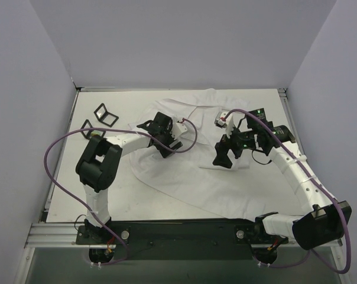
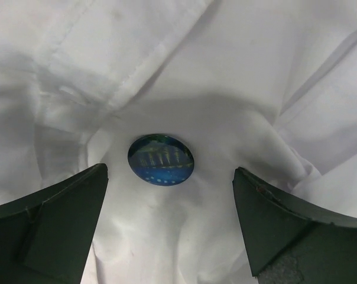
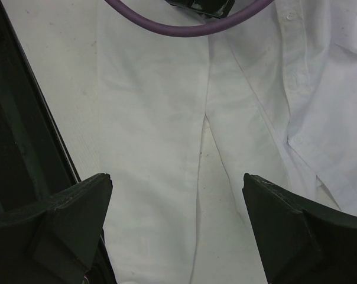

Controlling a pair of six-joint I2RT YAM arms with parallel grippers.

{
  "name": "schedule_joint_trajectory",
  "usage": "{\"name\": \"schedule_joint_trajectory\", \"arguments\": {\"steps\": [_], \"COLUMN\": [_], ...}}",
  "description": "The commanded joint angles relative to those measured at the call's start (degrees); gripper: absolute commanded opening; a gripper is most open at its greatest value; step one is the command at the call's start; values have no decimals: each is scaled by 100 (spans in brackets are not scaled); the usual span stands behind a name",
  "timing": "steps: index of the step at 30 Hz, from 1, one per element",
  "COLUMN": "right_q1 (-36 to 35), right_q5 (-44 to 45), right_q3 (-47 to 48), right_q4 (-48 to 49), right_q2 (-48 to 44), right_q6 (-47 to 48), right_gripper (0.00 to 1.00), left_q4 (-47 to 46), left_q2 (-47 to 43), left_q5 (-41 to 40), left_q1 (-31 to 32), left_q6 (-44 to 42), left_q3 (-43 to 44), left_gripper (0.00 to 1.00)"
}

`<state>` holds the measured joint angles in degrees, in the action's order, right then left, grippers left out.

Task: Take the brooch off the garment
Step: Pick up the brooch from the flattened clothing.

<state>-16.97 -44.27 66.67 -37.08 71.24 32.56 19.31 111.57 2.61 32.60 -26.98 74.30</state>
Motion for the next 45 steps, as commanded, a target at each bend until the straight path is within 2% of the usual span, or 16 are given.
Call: {"name": "schedule_joint_trajectory", "arguments": {"steps": [1,9,18,25,36,45], "right_q1": [-61,-104,-157,-201,-254,-298], "right_q5": [-11,-20,-55,-47,-20,15], "right_q3": [109,56,21,-23,-23,-14], "right_q4": [17,34,43,43,43,43], "right_q2": [91,153,127,83,83,109], "right_q6": [-48,-56,-74,-83,-74,-65], "right_gripper": [100,100,100,100,100,100], "left_q4": [-313,-411,-560,-551,-885,265], "left_q2": [225,409,480,410,225,611], "left_q5": [-209,-463,-542,-578,-1149,422], "left_q1": [97,124,115,97,-52,-324], "left_q6": [70,53,97,140,509,800], "left_q3": [67,49,-39,23,137,962], "left_gripper": [97,97,80,76,80,84]}}
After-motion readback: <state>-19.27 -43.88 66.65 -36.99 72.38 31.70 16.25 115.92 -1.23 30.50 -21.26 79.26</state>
